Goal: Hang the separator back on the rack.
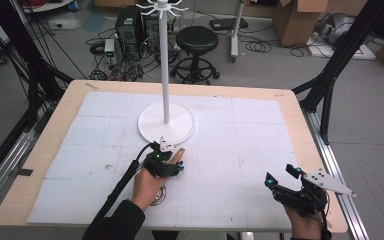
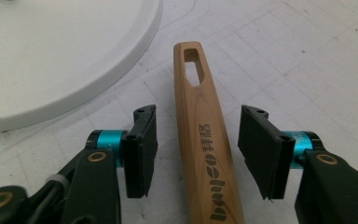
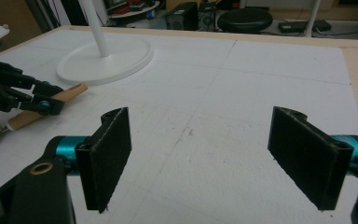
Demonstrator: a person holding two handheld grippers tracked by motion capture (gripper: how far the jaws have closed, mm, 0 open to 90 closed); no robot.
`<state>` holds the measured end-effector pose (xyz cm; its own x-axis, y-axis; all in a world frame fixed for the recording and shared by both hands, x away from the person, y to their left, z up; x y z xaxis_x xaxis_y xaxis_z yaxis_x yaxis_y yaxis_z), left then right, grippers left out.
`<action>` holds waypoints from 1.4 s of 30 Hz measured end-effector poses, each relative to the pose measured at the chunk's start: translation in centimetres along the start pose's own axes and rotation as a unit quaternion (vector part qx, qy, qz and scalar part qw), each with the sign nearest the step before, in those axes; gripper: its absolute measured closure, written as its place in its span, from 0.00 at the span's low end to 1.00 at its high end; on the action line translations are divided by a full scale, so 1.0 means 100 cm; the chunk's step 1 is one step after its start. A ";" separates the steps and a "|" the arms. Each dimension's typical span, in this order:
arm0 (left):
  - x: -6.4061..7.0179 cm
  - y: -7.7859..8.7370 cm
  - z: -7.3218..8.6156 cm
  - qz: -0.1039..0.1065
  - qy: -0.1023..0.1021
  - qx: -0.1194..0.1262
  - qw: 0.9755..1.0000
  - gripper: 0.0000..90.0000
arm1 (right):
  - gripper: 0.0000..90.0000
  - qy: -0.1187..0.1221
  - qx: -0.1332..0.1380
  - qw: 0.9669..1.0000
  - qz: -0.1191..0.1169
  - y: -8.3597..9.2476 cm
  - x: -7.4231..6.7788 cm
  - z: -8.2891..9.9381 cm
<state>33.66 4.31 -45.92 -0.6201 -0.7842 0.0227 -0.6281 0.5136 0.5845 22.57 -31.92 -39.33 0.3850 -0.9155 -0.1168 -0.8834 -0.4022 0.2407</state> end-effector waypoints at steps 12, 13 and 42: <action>0.001 0.000 0.001 0.001 -0.005 -0.007 1.000 0.68 | 0.22 -0.002 -0.002 1.000 0.003 0.000 0.001 0.001; 0.001 0.001 0.001 0.002 -0.006 -0.007 1.000 0.68 | 0.22 -0.001 -0.002 1.000 0.004 0.000 0.001 0.001; 0.005 0.011 -0.001 0.013 -0.004 0.000 1.000 0.75 | 0.23 -0.006 -0.003 1.000 0.003 0.001 0.001 0.001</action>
<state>32.71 4.41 -45.22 -0.6410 -0.7669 0.0312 -0.6112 0.5345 0.5836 22.53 -32.08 -39.45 0.3757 -0.9181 -0.1264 -0.8844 -0.3959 0.2472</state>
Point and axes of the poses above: each handheld gripper's, and its own axes: y roughly backward along the jaws, z roughly out of its underside, x roughly to its right, the point moved 3 cm from there along -y, roughly forward along the jaws, and after that the axes turned 8 degrees about x, right-handed, at the moved point
